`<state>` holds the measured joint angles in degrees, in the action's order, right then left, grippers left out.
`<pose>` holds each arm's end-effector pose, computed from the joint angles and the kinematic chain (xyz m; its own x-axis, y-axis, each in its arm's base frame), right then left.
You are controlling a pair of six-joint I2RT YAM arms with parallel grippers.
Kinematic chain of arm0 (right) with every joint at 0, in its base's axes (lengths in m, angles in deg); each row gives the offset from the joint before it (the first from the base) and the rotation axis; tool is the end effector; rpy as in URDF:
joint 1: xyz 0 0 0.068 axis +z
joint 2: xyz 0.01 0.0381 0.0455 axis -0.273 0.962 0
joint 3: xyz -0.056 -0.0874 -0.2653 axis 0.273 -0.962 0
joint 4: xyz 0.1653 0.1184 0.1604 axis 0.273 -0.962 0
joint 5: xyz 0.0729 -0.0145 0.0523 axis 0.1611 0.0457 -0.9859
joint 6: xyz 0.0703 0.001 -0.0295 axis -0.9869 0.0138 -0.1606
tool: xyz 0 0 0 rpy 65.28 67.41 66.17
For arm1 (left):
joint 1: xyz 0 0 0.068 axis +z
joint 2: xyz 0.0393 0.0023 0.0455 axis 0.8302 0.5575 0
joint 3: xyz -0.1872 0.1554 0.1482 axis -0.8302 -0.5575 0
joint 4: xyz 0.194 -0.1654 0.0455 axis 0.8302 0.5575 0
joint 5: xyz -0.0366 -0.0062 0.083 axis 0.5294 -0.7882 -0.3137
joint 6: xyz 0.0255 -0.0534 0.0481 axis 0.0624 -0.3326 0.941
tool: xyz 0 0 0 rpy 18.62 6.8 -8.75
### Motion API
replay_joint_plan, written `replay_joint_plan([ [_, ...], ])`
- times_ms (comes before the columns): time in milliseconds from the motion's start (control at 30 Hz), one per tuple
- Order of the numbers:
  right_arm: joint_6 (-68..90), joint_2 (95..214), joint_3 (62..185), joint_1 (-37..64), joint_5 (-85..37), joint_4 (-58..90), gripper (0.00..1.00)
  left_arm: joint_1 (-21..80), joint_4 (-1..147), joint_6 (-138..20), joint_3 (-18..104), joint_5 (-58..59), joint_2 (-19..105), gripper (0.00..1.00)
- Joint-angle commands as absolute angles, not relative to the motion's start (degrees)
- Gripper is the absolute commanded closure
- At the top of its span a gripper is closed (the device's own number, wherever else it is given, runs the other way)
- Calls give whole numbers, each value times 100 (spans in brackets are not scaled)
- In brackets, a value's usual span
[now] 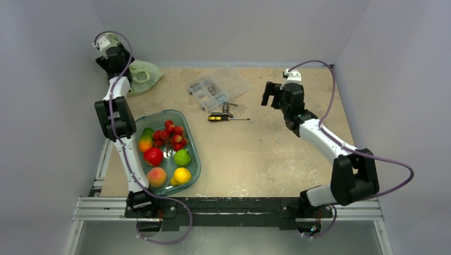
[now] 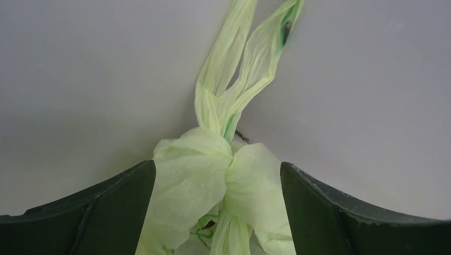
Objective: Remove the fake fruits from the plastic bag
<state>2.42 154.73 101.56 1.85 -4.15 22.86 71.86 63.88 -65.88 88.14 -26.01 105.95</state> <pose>0.3361 0.0929 0.2812 -0.3528 0.1621 -0.9216 -0.0135 0.9839 0.1783 0.5792 0.1846 0.2420 0.0172 -0.3063 -0.9518 -0.5798 0.7725 -0.2590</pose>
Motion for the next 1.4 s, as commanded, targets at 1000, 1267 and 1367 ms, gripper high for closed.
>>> replay_joint_plan([
  [1000,376,14668,9796,205,-178,2949,1,6871,6534,-10172,7600,-31,8525,100],
  [1267,29,14493,9691,209,67,3024,1,6077,6653,-11102,6215,1334,7001,100],
  [1367,-73,14382,9750,208,146,2809,1,5494,6898,-10966,5836,1661,6538,100],
])
